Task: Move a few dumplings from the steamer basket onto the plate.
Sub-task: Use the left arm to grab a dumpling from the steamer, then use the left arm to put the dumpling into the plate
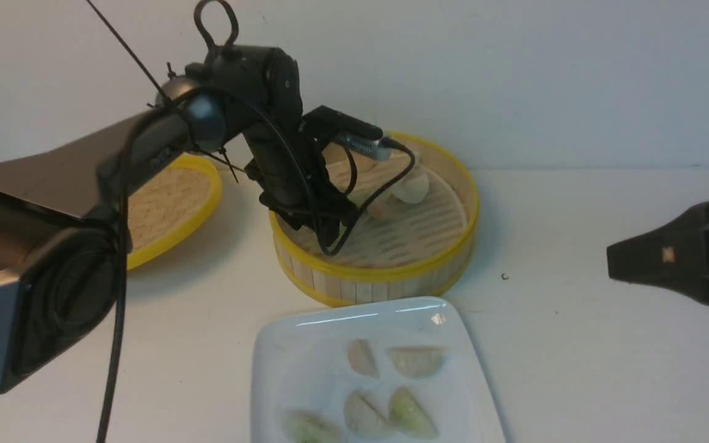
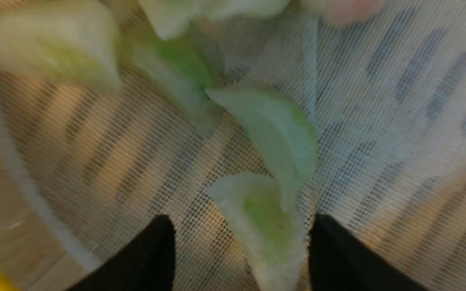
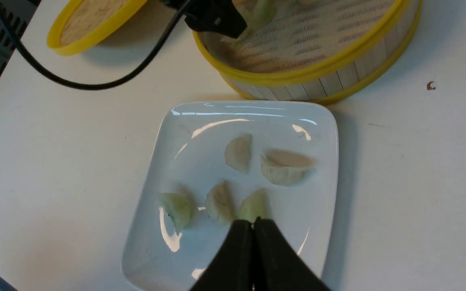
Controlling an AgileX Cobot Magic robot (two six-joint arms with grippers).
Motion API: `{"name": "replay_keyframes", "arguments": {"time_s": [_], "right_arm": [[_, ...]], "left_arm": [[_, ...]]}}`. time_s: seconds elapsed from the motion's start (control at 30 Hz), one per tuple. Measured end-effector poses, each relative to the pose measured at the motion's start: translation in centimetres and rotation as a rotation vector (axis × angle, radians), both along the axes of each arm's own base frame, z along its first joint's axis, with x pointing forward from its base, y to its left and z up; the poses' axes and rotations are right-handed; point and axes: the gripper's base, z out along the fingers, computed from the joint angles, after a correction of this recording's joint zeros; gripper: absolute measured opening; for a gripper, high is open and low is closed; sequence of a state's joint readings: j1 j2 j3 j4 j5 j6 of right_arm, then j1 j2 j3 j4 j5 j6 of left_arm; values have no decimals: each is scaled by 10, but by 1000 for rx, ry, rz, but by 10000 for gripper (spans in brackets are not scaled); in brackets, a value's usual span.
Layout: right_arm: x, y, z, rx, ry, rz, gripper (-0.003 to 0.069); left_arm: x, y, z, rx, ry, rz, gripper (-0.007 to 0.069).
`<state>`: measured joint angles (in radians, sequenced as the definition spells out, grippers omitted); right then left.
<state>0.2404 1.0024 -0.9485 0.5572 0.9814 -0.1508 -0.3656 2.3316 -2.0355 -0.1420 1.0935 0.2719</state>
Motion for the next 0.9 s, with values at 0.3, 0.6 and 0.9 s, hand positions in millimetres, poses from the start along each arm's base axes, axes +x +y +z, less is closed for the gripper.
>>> {"name": "replay_keyframes", "arguments": {"time_s": [0.3, 0.6, 0.9], "right_arm": [[0, 0, 0, -14, -14, 17, -14], [-1, 0, -1, -18, -6, 24, -14], [-2, 0, -1, -20, 9, 33, -14]], "left_arm": [[-2, -16, -7, 32, -51, -63, 409], [-9, -26, -1, 161, -69, -68, 133], [-18, -20, 89, 130, -192, -49, 131]]}}
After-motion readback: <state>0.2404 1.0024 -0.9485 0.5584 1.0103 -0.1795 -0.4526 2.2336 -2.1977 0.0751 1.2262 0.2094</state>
